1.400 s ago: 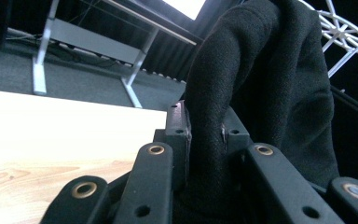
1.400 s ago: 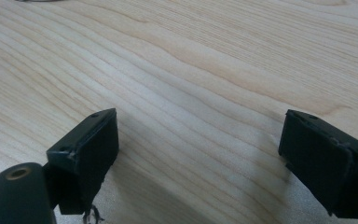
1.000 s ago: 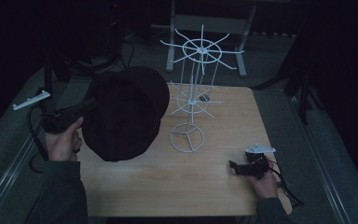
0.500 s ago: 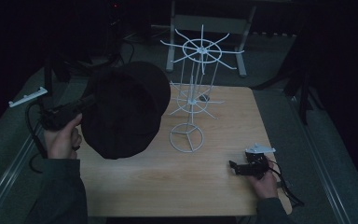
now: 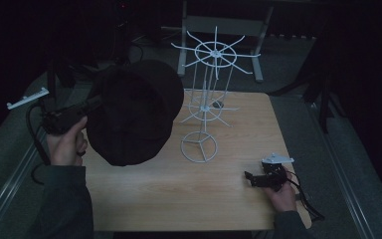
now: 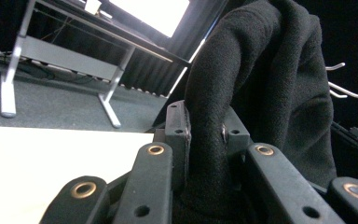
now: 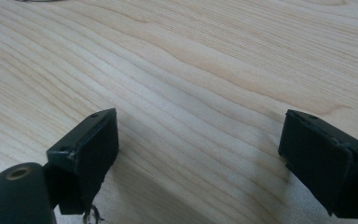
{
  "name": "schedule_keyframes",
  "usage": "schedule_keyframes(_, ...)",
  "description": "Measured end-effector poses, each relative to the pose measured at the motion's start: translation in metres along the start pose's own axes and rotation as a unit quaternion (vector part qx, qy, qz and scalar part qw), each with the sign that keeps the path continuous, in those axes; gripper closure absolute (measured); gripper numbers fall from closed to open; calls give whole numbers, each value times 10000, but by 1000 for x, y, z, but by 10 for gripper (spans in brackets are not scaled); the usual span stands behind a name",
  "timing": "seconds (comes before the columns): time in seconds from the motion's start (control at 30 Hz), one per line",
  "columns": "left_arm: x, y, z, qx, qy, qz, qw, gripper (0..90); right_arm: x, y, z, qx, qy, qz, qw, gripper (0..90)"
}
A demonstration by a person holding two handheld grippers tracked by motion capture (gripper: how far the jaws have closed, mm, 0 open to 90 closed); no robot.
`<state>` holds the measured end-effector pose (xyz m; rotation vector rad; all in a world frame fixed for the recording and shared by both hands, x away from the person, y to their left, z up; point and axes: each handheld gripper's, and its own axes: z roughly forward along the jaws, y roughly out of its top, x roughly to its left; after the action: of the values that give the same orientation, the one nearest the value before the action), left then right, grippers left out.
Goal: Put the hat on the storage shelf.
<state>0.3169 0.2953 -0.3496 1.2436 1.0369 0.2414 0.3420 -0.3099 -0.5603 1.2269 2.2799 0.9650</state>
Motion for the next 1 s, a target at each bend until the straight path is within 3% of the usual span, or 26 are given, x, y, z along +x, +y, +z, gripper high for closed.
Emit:
schedule_keyframes(0.6,-7,9,-6,-203,-265,6,9994,788,0,0,0,0,-1,0,10000,118)
schedule_keyframes(1.0,-9,16,-10,-338,-312,5,9989,788,0,0,0,0,0,0,10000,118)
